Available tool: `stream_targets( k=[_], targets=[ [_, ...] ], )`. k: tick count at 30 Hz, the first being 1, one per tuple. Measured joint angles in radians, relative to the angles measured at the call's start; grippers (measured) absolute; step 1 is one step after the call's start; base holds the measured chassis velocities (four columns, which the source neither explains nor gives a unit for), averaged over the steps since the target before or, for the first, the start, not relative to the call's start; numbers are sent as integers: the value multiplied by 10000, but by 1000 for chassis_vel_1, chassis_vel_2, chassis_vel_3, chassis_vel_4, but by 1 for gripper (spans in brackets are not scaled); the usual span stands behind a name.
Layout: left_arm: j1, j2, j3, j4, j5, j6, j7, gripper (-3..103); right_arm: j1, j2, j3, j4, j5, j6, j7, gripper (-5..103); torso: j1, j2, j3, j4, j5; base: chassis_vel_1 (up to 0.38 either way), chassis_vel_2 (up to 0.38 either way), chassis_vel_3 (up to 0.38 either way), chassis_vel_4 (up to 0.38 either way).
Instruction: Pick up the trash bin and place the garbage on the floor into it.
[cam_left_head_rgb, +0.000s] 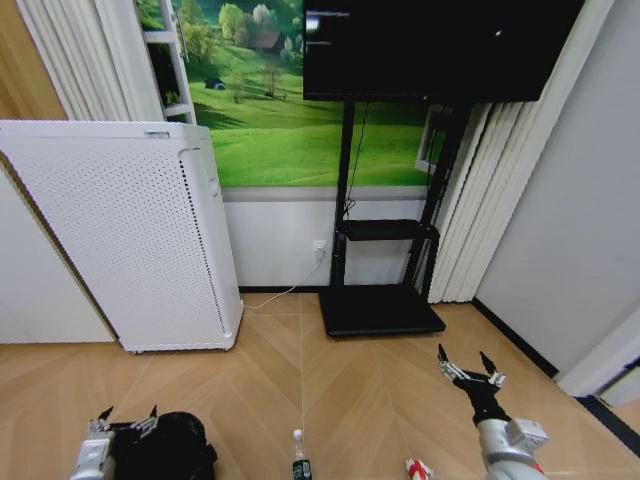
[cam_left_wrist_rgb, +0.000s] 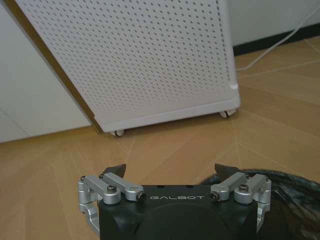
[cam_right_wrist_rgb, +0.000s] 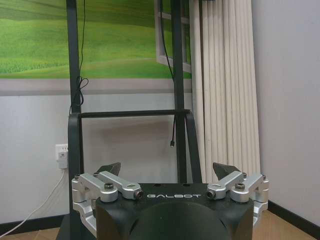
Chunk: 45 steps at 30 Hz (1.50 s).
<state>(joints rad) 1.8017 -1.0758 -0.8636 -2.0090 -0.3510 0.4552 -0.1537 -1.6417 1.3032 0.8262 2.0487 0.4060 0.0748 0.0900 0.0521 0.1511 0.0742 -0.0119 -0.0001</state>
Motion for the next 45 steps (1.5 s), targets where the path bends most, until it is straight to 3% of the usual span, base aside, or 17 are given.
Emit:
stream_targets(
  k=[4,11,14,26,39,41,45],
  targets=[
    [298,128,50,11,-494,789,655,100,-42,0,40,-22,17,69,0,100,1,7,4,5,1,0,0,0,0],
    [112,378,87,360,-660,1740,961,99,-19,-8,73,-132,47,138,-5,100,3,12,9,3,1,0,0,0,0],
    [-40,482,23,679,-212,1758,961,99,22,-1,72,-176,50,140,-6,100,4,15,10,3,1,0,0,0,0],
    [-531,490,210,1551,215,1598,964,99,233,47,-64,-303,-16,62,13,100,6,18,14,4,1,0,0,0,0],
    [-1134,251,596,2259,353,1426,1600,97,248,59,-77,-416,-87,53,18,100,7,21,16,3,1,0,0,0,0],
    [-1127,231,596,2276,399,1409,1655,96,257,57,-80,-423,-87,52,18,100,7,21,16,3,1,0,0,0,0],
    [-1042,162,593,2322,634,1351,1860,82,314,42,-104,-440,-87,37,18,100,7,22,16,4,4,0,0,0,0]
  ],
)
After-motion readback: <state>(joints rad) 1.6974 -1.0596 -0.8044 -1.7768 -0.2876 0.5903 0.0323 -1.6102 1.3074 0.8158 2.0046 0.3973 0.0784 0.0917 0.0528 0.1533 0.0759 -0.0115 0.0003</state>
